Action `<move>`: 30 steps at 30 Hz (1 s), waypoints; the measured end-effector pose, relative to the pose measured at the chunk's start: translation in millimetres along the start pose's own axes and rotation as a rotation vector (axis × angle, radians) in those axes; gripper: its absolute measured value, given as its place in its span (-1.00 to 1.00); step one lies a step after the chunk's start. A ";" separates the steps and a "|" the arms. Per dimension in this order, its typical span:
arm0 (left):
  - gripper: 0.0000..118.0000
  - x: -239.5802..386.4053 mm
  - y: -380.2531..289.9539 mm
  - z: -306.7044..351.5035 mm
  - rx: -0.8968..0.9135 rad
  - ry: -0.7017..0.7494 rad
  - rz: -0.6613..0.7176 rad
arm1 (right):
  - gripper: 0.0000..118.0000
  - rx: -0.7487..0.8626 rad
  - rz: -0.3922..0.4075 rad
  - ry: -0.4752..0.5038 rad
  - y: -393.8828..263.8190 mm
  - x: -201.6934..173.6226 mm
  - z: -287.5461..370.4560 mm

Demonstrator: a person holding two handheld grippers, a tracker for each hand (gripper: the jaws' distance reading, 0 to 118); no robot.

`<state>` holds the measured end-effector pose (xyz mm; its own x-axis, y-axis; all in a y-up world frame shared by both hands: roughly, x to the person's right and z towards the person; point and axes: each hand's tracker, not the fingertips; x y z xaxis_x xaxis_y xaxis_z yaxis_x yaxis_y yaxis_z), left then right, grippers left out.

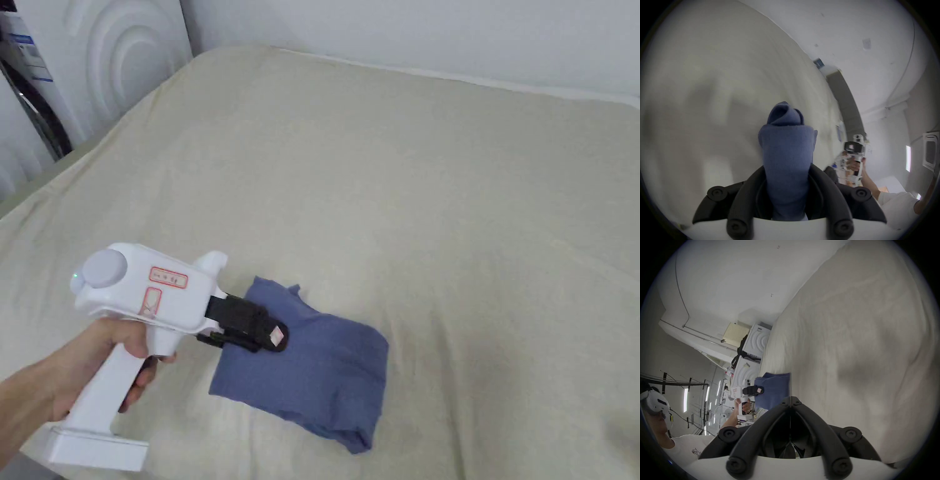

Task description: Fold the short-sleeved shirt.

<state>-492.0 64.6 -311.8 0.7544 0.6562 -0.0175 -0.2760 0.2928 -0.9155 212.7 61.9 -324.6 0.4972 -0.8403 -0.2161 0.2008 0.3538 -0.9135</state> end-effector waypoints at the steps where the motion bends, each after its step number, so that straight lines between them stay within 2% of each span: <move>1: -0.62 -13.4 7.0 15.4 0.001 0.022 0.011 | -0.99 0.011 0.003 -0.008 2.7 -1.0 0.6; 4: -0.62 -61.9 28.1 55.1 0.002 0.152 0.062 | -0.99 0.045 0.015 -0.063 12.7 -10.6 0.6; 9: -0.62 -107.5 48.1 90.1 -0.005 0.233 0.169 | -0.99 0.085 0.005 -0.079 27.0 -18.1 1.9; 11: -0.58 -114.0 47.0 95.7 0.003 0.215 0.163 | -0.99 0.089 0.013 -0.107 33.6 -21.3 1.2; 12: -0.29 -116.1 46.0 97.1 0.005 0.207 0.172 | -0.99 0.089 0.013 -0.108 35.0 -23.0 0.8; 13: -0.09 -116.5 45.0 96.2 0.011 0.205 0.175 | -0.99 0.088 0.012 -0.108 35.9 -24.5 0.7; 15: 0.38 -114.8 43.2 97.8 0.059 0.277 0.174 | -0.99 0.086 0.019 -0.105 40.8 -25.6 1.0; 16: 1.00 -113.9 41.7 99.5 0.059 0.299 0.164 | -0.99 0.086 0.023 -0.108 41.1 -27.8 0.6; 17: 0.94 -109.1 37.3 114.2 0.135 0.280 0.170 | -0.99 0.086 0.027 -0.108 40.9 -30.2 0.7; 19: 0.93 -100.0 32.1 131.0 0.130 0.332 0.190 | -0.99 0.082 0.036 -0.089 43.1 -30.5 3.0; 22: 0.93 -95.3 37.9 143.3 0.171 0.415 0.147 | -0.99 0.082 0.054 -0.086 43.5 -32.0 7.6; 24: 0.83 -71.2 34.3 144.1 0.231 0.422 0.109 | -0.99 0.101 0.065 -0.105 42.6 -34.1 12.3; 25: 0.58 -50.4 31.4 143.3 0.246 0.405 0.089 | -0.99 0.114 0.078 -0.125 41.9 -36.0 14.8; 27: -0.98 -6.5 29.9 122.6 0.280 0.404 -0.022 | -0.99 0.142 0.118 -0.199 43.2 -42.4 22.0; 28: -0.98 19.2 25.0 102.6 0.265 0.375 -0.003 | -0.99 0.157 0.151 -0.242 43.3 -48.4 24.7; 29: -0.98 40.0 25.8 87.9 0.269 0.370 -0.026 | -0.99 0.187 0.185 -0.282 42.7 -56.1 28.1; 30: -0.98 67.0 26.1 68.9 0.256 0.294 -0.086 | -0.99 0.209 0.220 -0.330 45.2 -60.2 33.2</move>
<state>-489.7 164.1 -309.1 0.9094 0.4053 -0.0939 -0.3162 0.5265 -0.7892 219.9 142.1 -341.5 0.7829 -0.5718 -0.2454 0.2097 0.6138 -0.7611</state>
